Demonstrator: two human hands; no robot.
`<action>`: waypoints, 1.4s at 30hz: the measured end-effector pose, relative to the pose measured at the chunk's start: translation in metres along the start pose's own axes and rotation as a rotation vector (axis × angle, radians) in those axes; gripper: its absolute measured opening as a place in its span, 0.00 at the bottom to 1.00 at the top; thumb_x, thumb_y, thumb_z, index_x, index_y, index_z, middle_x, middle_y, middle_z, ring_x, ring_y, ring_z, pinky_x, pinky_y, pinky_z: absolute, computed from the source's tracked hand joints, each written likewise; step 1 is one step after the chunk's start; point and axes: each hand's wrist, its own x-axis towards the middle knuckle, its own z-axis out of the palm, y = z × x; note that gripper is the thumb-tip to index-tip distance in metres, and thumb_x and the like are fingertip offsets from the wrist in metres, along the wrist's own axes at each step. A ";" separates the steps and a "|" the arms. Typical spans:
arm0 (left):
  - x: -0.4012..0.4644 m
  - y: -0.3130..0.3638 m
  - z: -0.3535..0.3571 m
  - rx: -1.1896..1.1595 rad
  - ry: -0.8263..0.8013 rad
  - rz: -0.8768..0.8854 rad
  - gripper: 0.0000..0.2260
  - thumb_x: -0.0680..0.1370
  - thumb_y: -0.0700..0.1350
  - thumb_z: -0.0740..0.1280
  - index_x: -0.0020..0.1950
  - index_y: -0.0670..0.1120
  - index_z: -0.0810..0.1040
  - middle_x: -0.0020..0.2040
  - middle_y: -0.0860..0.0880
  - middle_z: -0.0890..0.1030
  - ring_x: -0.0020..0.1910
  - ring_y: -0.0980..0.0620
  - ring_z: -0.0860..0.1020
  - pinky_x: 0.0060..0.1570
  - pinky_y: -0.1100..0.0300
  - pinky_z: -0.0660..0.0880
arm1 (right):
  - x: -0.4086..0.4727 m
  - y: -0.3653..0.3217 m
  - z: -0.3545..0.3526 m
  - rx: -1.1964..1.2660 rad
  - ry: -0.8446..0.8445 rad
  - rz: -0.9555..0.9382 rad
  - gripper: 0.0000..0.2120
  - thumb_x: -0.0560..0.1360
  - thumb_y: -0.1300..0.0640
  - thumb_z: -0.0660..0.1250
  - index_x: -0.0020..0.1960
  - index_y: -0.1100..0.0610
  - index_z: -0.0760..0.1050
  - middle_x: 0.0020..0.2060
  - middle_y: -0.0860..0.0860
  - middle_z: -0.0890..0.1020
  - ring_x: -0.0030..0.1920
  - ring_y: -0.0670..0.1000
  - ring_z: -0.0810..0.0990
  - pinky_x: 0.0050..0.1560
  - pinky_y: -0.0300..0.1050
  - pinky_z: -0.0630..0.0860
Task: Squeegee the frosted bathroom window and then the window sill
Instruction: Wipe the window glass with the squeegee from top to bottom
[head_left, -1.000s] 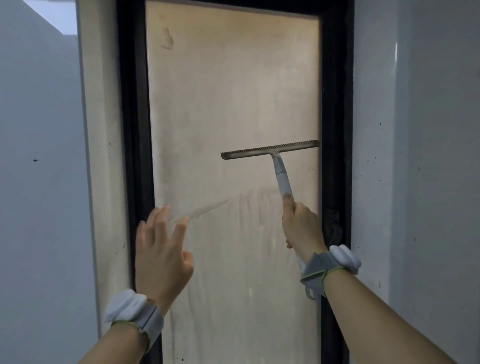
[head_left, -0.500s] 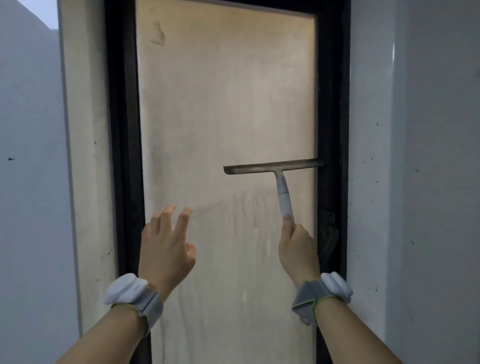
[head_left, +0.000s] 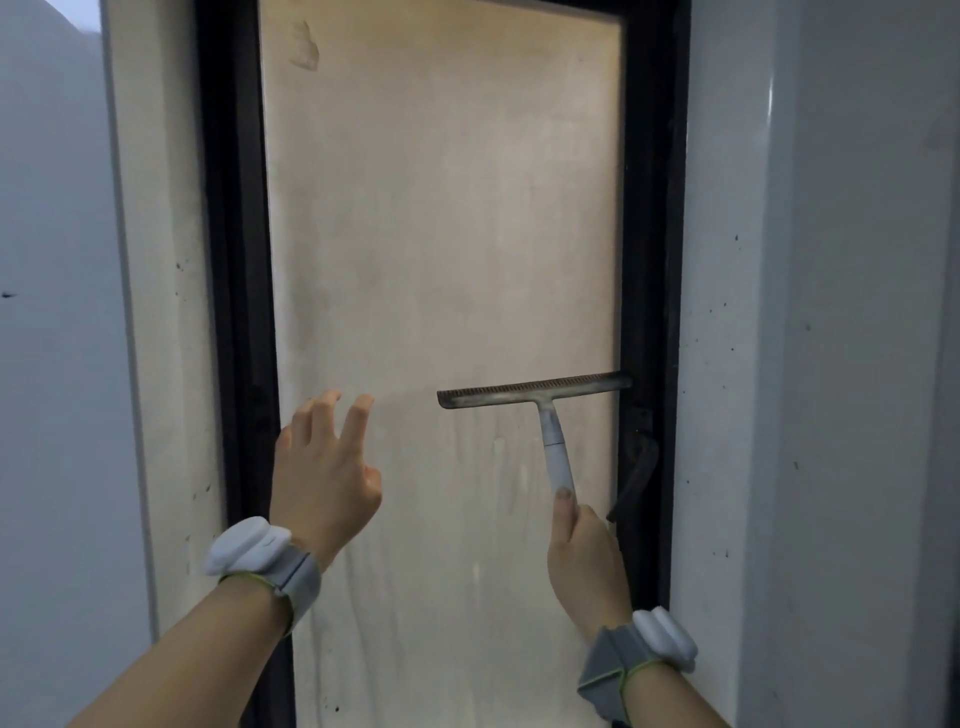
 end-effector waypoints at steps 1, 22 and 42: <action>0.000 0.000 0.000 -0.012 -0.008 -0.003 0.32 0.69 0.39 0.68 0.74 0.45 0.68 0.71 0.37 0.68 0.70 0.34 0.65 0.64 0.40 0.71 | -0.001 -0.001 -0.004 -0.012 -0.022 0.005 0.34 0.75 0.29 0.39 0.41 0.54 0.72 0.32 0.51 0.79 0.32 0.52 0.78 0.33 0.51 0.77; 0.002 -0.014 0.004 -0.070 0.019 0.056 0.33 0.68 0.36 0.67 0.73 0.43 0.66 0.71 0.39 0.69 0.70 0.36 0.66 0.70 0.42 0.67 | 0.032 -0.062 -0.018 0.101 -0.031 0.001 0.26 0.82 0.37 0.45 0.44 0.54 0.72 0.37 0.52 0.79 0.34 0.55 0.80 0.31 0.50 0.79; -0.014 -0.021 0.002 -0.108 0.092 0.072 0.30 0.69 0.36 0.68 0.71 0.44 0.69 0.71 0.38 0.69 0.70 0.36 0.66 0.68 0.40 0.69 | -0.025 -0.007 -0.009 0.011 -0.131 0.065 0.26 0.81 0.36 0.45 0.43 0.54 0.70 0.36 0.53 0.78 0.33 0.56 0.79 0.26 0.48 0.77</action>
